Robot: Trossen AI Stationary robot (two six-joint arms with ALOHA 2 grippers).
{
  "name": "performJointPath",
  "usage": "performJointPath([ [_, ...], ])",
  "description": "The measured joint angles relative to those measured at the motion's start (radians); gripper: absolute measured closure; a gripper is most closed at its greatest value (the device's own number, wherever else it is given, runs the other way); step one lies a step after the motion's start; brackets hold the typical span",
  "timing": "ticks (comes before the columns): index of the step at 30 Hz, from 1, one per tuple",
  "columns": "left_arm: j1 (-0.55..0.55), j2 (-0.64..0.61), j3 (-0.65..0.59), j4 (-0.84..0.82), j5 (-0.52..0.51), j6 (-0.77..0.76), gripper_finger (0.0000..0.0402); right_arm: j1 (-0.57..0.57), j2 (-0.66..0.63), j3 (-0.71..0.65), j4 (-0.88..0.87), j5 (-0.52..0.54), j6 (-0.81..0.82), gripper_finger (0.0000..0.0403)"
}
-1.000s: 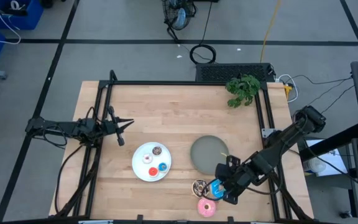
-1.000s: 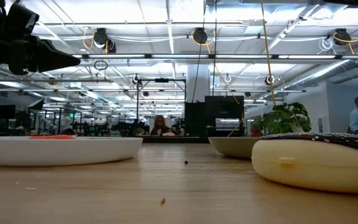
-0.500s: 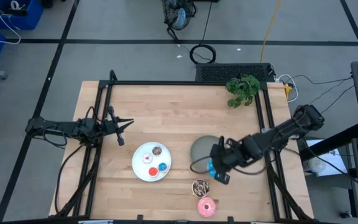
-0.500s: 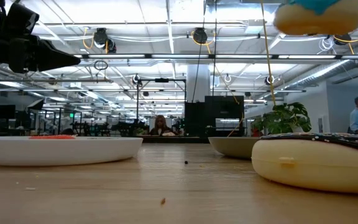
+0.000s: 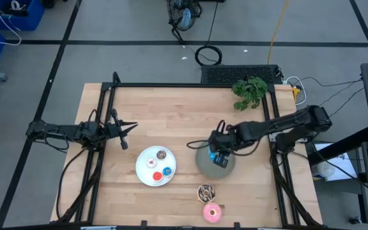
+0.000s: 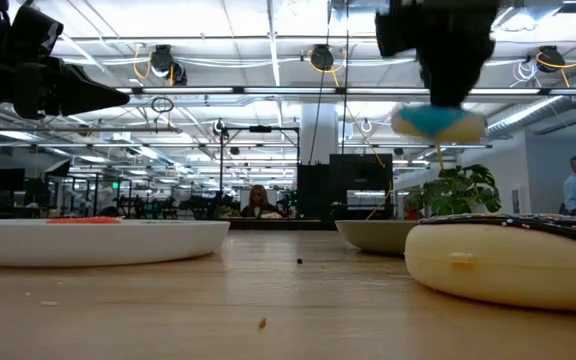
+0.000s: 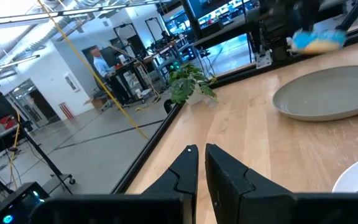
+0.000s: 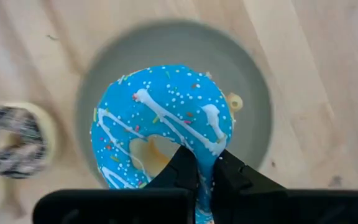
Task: Pick & Place donuts
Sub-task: Put the large blue donut on the gray plate
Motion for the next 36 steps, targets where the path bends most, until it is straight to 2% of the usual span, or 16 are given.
performJointPath([
  [8, 0.000, 0.000, 0.000, 0.000, 0.000, 0.000, 0.0364, -0.085, 0.000, -0.230, 0.282, -0.121, -0.060, 0.0394],
  [10, 0.000, 0.000, 0.000, 0.000, 0.000, 0.000, 0.0364, -0.101, 0.000, -0.275, 0.340, -0.125, -0.057, 0.0394],
  [17, 0.000, 0.000, 0.000, 0.000, 0.000, 0.000, 0.0364, -0.139, 0.000, -0.379, 0.368, -0.121, -0.007, 0.0394],
  [26, 0.000, 0.000, 0.000, 0.000, 0.000, 0.000, 0.0364, -0.153, 0.000, -0.406, 0.384, -0.119, 0.005, 0.0393],
  [30, 0.000, 0.000, 0.000, 0.000, 0.000, 0.000, 0.0364, -0.149, 0.000, -0.406, 0.415, -0.120, -0.017, 0.0366],
  [36, 0.000, 0.000, 0.000, 0.000, 0.000, 0.000, 0.0364, -0.152, 0.000, -0.406, 0.424, -0.121, 0.001, 0.0284],
])
